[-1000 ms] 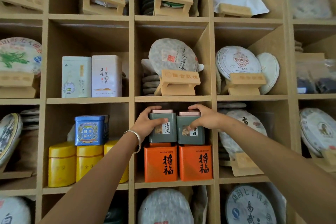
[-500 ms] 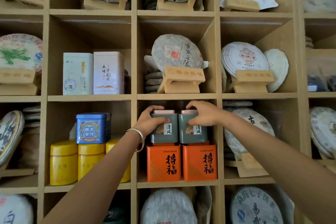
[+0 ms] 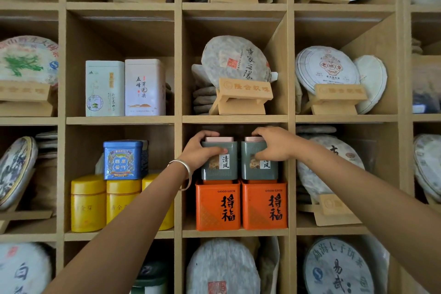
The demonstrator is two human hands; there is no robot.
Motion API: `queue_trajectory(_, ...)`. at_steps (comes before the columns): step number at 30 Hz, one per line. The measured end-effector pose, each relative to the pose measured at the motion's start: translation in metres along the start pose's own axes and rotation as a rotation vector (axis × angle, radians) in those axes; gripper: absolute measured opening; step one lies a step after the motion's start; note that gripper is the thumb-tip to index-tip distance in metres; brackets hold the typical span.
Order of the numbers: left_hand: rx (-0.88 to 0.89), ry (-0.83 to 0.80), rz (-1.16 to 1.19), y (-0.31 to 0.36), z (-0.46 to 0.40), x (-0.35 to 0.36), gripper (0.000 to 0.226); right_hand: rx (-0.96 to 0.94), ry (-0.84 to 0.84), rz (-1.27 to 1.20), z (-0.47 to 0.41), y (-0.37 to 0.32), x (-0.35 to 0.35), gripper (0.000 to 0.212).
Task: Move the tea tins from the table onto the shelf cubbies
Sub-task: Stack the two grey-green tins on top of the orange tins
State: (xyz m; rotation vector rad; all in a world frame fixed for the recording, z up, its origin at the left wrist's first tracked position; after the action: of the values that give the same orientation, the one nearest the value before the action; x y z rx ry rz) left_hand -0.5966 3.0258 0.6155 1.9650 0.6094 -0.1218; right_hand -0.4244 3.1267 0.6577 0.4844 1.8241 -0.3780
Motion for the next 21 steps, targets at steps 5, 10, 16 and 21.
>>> queue_trajectory(5, 0.006, 0.002, 0.023, -0.0042, 0.0018, 0.002, 0.048, -0.015, 0.007, 0.016, 0.0002, -0.0001, 0.0057, 0.068)
queue_trajectory(10, 0.019, 0.022, 0.044, -0.0018, -0.0005, -0.001, 0.062, -0.009, 0.012, -0.018, 0.0009, 0.0003, 0.0022, 0.086)
queue_trajectory(16, 0.021, 0.015, 0.035, -0.0042, -0.0028, 0.0055, 0.074, 0.017, 0.011, 0.007, 0.0025, 0.0006, 0.0076, 0.09)
queue_trajectory(21, 0.028, 0.028, 0.044, -0.0038, -0.0024, 0.0052, 0.074, 0.019, 0.01, 0.004, 0.0031, -0.0001, 0.0064, 0.091)
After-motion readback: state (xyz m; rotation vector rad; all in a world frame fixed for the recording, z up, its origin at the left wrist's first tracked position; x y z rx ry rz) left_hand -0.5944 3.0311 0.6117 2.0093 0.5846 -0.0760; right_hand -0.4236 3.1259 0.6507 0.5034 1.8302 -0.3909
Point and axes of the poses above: each hand's wrist, its own z-axis away from the middle knuckle, its own x-axis out of the palm, y = z × x, the point moved 7 cm from there along -z, towards the middle knuckle, and after that the axes turned 14 degrees about -y, right-handed, at the moved point
